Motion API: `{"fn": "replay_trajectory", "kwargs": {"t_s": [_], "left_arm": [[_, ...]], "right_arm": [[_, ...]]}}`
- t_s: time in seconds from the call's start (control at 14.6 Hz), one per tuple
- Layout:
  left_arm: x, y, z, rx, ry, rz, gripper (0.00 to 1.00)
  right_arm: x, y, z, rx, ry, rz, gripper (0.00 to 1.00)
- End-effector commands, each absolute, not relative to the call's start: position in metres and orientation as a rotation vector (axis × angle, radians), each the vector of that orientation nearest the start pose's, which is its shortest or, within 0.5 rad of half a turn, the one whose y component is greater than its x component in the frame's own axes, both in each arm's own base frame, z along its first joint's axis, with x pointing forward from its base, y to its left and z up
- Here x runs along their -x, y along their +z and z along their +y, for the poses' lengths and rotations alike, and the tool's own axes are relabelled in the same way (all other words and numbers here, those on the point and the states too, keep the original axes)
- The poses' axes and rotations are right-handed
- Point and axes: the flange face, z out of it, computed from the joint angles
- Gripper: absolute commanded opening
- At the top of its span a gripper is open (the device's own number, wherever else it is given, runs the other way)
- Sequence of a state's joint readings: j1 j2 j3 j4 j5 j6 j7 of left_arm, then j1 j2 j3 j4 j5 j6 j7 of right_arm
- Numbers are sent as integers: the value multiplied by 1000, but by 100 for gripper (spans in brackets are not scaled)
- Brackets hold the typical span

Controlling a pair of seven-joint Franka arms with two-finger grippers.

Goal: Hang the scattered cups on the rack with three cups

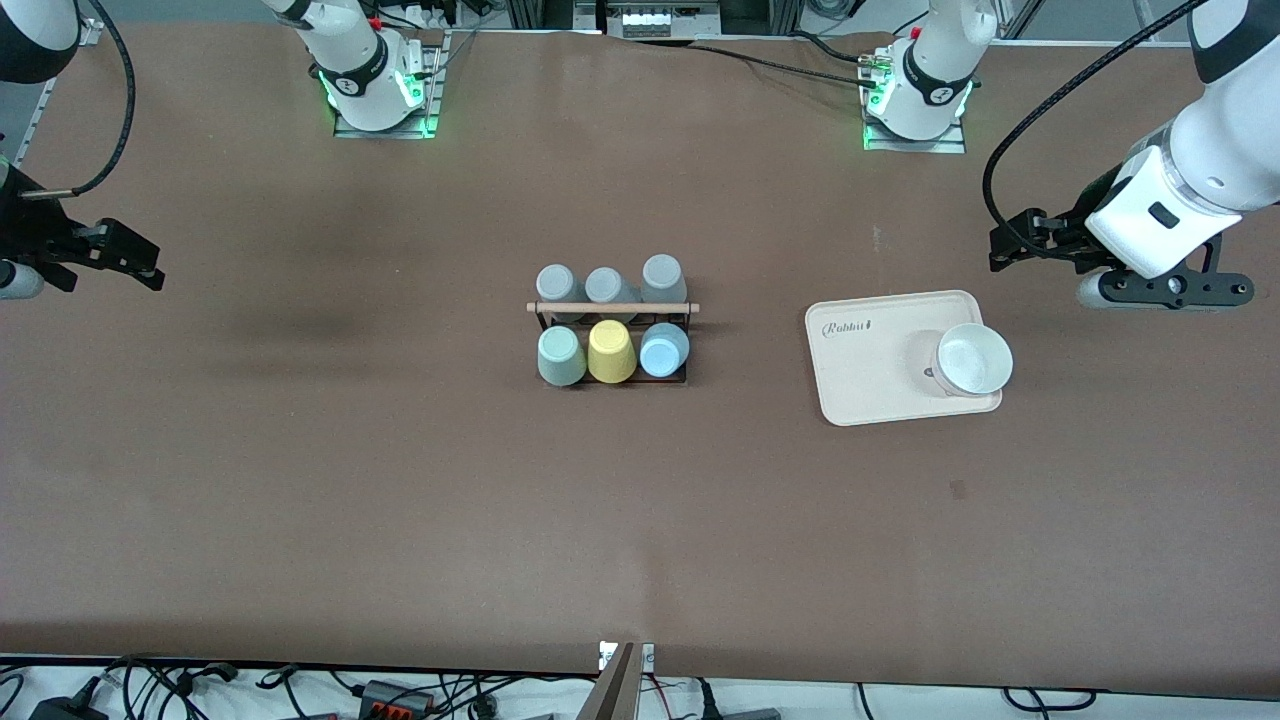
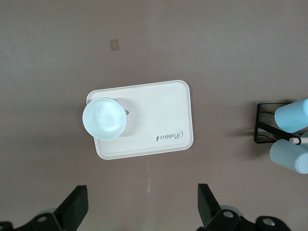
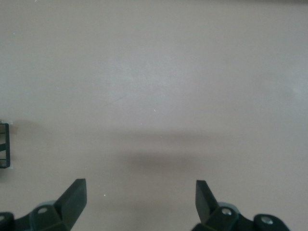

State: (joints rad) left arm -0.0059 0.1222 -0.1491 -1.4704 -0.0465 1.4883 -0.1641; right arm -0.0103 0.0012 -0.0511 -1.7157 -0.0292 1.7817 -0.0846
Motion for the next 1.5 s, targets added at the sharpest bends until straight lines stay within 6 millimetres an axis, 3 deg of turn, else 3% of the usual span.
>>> {"fn": "replay_trajectory", "kwargs": {"t_s": [0.0, 1.43], "left_arm": [[-572, 600, -87, 3198, 188, 19, 100], [-572, 600, -86, 3198, 188, 16, 100]], "right_arm": [[-562, 582, -41, 3168, -94, -57, 100], [-556, 585, -35, 3147, -77, -47, 100]]}}
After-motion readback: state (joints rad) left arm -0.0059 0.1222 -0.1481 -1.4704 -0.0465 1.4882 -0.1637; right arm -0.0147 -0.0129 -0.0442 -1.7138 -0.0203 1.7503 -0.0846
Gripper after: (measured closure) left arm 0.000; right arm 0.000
